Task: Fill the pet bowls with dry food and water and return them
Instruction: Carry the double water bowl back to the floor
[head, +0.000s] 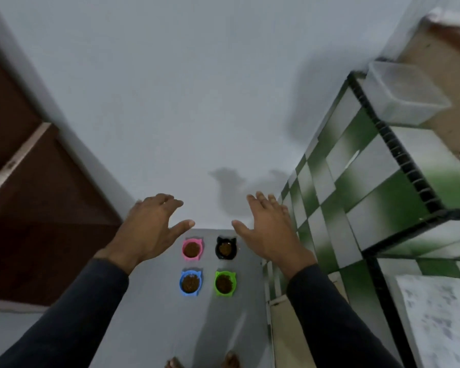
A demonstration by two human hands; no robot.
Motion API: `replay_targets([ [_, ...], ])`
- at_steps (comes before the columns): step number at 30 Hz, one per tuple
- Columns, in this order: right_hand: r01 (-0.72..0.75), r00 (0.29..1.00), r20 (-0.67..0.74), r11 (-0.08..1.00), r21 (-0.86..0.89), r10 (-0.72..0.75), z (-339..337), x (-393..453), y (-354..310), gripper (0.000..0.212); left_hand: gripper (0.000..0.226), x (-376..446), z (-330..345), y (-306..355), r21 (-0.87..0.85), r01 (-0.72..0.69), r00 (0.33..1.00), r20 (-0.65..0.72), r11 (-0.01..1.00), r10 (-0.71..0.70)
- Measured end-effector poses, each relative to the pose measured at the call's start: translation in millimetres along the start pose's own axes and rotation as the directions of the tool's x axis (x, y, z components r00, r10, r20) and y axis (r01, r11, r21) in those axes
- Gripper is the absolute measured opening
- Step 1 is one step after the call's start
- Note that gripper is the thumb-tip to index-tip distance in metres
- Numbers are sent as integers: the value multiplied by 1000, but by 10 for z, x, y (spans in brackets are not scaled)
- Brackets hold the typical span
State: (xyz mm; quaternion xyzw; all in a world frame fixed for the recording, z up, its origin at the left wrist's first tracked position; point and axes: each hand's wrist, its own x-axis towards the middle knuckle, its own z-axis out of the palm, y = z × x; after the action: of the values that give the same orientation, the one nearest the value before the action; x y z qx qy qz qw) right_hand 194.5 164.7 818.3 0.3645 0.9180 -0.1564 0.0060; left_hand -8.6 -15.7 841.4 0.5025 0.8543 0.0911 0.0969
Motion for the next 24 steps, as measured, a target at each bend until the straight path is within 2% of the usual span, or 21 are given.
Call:
replay_targets([
  [6, -4, 999, -32, 1000, 7, 4, -421, -107, 74, 83, 85, 61, -296, 260, 2, -51, 996, -72, 999, 51],
  [14, -62, 987, -150, 998, 8, 63, -818, -295, 154, 83, 89, 264, -456, 596, -11, -154, 982, -112, 988, 151],
  [18, -120, 978, -175, 993, -9, 117, -948, -469, 166, 84, 87, 348, -526, 711, -9, -231, 966, -120, 973, 228],
  [24, -289, 924, -253, 957, 29, 287, -1019, -900, 146, 81, 87, 403, -577, 903, -14, -417, 907, -64, 909, 415],
])
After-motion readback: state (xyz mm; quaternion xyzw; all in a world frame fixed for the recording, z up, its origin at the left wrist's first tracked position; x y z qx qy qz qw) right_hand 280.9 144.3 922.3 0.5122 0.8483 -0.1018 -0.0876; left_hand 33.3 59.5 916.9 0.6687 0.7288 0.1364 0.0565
